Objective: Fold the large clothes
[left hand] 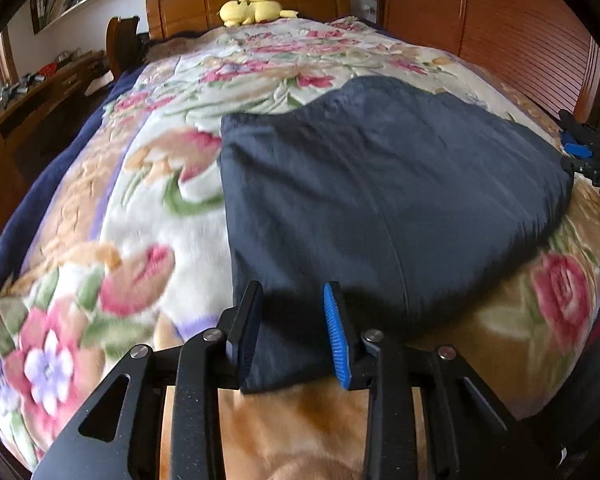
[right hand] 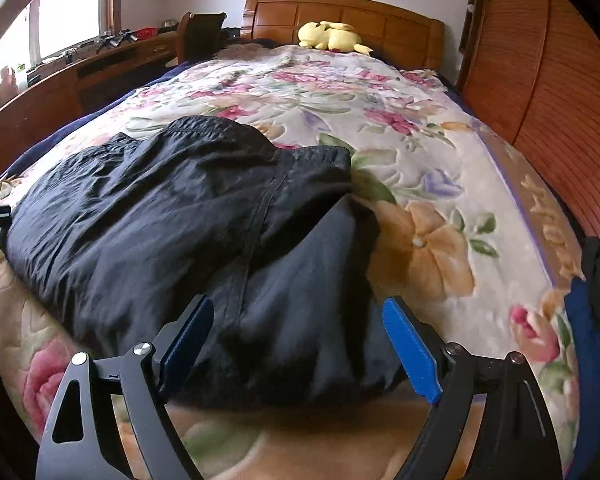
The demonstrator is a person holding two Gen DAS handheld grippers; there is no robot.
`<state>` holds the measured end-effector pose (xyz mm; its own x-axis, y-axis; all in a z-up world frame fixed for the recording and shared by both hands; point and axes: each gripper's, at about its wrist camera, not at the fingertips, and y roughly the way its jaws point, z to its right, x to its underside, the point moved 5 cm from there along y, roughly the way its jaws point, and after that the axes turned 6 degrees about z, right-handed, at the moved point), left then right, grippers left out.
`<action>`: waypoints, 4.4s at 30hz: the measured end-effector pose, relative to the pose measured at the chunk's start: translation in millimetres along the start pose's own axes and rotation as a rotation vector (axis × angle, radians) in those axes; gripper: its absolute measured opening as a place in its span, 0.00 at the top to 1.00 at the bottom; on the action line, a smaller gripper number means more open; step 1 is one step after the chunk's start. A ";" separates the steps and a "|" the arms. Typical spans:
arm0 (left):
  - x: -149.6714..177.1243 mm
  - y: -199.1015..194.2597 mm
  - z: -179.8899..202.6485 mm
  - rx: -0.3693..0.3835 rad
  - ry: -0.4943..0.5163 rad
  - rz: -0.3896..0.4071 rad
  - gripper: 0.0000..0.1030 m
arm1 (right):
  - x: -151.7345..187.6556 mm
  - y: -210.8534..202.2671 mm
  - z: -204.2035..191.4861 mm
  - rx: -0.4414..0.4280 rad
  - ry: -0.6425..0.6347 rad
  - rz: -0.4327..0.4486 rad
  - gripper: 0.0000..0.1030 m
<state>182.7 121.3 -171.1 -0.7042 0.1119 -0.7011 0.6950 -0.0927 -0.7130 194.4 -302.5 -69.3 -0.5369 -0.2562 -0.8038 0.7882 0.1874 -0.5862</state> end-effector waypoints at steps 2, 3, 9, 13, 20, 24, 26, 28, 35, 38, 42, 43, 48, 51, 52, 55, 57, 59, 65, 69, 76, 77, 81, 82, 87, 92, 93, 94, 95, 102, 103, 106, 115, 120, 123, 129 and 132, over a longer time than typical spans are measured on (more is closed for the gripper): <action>6.6 2.7 -2.2 -0.006 -0.016 -0.011 0.68 | 2.6 -2.9 -2.5 0.006 0.005 0.004 0.15; 9.5 4.0 -3.2 -0.008 -0.022 -0.016 0.68 | 2.6 -0.3 -3.8 0.002 0.008 0.005 0.15; 13.9 11.5 -3.9 -0.011 -0.044 -0.027 0.68 | 8.4 10.8 -0.7 -0.004 0.030 -0.003 0.15; 16.6 15.9 -2.2 -0.013 -0.048 -0.033 0.68 | 12.4 15.1 3.0 -0.012 0.053 -0.007 0.15; 17.2 13.3 -3.3 -0.009 -0.057 -0.030 0.68 | 23.6 24.8 3.5 -0.018 0.067 -0.024 0.15; 18.0 3.7 -4.2 0.006 -0.074 -0.020 0.68 | 30.5 34.0 3.1 -0.025 0.086 -0.035 0.15; 18.4 0.2 -4.1 0.009 -0.078 -0.018 0.68 | 31.6 38.2 2.4 -0.023 0.087 -0.038 0.14; 19.6 -1.5 -4.8 0.000 -0.079 -0.018 0.68 | 32.1 41.0 2.4 -0.019 0.085 -0.042 0.13; 32.1 -0.7 -18.8 -0.044 -0.103 -0.046 0.68 | 35.1 41.4 0.4 -0.006 0.077 -0.030 0.13; 36.8 1.9 -19.7 -0.029 -0.118 -0.056 0.68 | 36.1 42.1 0.6 -0.010 0.079 -0.035 0.12; 36.2 7.1 -19.7 -0.022 -0.155 -0.046 0.68 | 36.3 43.8 4.1 -0.025 0.089 -0.047 0.12; 35.4 8.2 -18.4 -0.021 -0.152 -0.045 0.68 | 36.4 45.5 4.5 -0.033 0.092 -0.057 0.12; 28.0 6.4 -11.0 0.014 -0.126 -0.018 0.91 | 35.0 50.9 6.9 -0.116 0.132 -0.096 0.33; 19.9 -8.0 -7.9 -0.014 -0.098 0.031 0.92 | 30.8 43.1 4.8 -0.106 0.098 -0.086 0.91; 17.1 -15.0 -8.2 -0.018 -0.097 0.053 0.93 | 29.4 38.9 3.5 -0.105 0.088 -0.081 0.92; 8.9 -37.8 -7.0 -0.007 -0.105 0.113 0.93 | 28.1 23.8 2.2 -0.096 0.070 -0.048 0.95; 6.2 -49.7 -3.8 -0.002 -0.100 0.137 0.93 | 25.9 8.5 3.5 -0.082 0.073 -0.015 0.96; 4.9 -60.7 2.3 0.003 -0.086 0.155 0.93 | 23.6 -9.3 4.3 -0.078 0.076 0.018 0.96; 9.5 -94.4 12.7 0.038 -0.081 0.192 0.93 | 36.8 -58.7 0.9 -0.082 0.059 0.041 0.96; 23.4 -114.6 16.6 0.055 -0.084 0.186 0.93 | 56.8 -91.7 0.7 -0.105 0.053 0.033 0.96; 43.5 -94.7 13.9 0.031 -0.133 0.102 0.93 | 62.6 -102.0 1.8 -0.113 0.080 0.014 0.95; 44.5 -94.3 13.4 0.033 -0.141 0.103 0.93 | 59.7 -101.2 2.8 -0.106 0.083 0.016 0.95; 46.0 -94.2 12.3 0.039 -0.152 0.108 0.93 | 47.9 -97.8 -2.5 -0.081 0.081 0.009 0.94; 46.4 -93.7 12.0 0.037 -0.152 0.106 0.93 | 45.2 -97.3 -5.0 -0.071 0.074 0.009 0.91; 50.9 -90.1 7.8 0.044 -0.156 0.090 0.88 | 28.5 -102.3 -12.9 0.006 0.053 0.037 0.76; 52.3 -93.0 0.7 0.043 -0.163 0.097 0.78 | 4.7 -107.9 -27.5 -0.024 0.029 0.081 0.51; 51.9 -94.1 -1.0 0.043 -0.167 0.103 0.76 | -0.8 -104.4 -32.0 -0.032 0.018 0.084 0.51; 50.6 -95.5 -2.4 0.042 -0.172 0.109 0.75 | -3.8 -100.7 -34.3 -0.045 0.010 0.082 0.51; 49.3 -96.7 -3.7 0.040 -0.174 0.115 0.74 | -9.8 -92.1 -41.5 -0.069 0.001 0.075 0.51; 31.4 -101.1 -4.2 0.036 -0.164 0.151 0.71 | -50.3 -3.8 -86.2 -0.206 -0.044 -0.008 0.51; 28.6 -101.1 -3.4 0.036 -0.160 0.157 0.71 | -56.4 10.5 -93.6 -0.215 -0.057 -0.019 0.51; 20.0 -99.3 -0.3 0.040 -0.148 0.164 0.71 | -74.6 52.5 -115.0 -0.236 -0.088 -0.064 0.51; 7.8 -85.7 14.0 0.079 -0.114 0.164 0.70 | -77.2 157.3 -121.4 -0.136 -0.124 -0.253 0.51; 5.6 -74.0 22.6 0.100 -0.103 0.152 0.70 | -70.4 181.7 -119.0 -0.148 -0.110 -0.275 0.51; 2.1 -69.1 26.7 0.107 -0.102 0.151 0.70 | -67.6 194.7 -117.3 -0.145 -0.099 -0.276 0.50; -5.3 -68.4 40.1 0.117 -0.086 0.161 0.70 | -72.4 208.3 -115.9 -0.135 -0.095 -0.266 0.50; -5.9 -67.2 50.5 0.125 -0.074 0.157 0.70 | -74.9 211.3 -119.3 -0.117 -0.114 -0.254 0.50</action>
<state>132.8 76.8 -119.8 -0.6009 0.0140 -0.7992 0.7767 -0.2261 -0.5879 365.2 -130.5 -145.1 -0.6703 -0.4122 -0.6171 0.5891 0.2102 -0.7803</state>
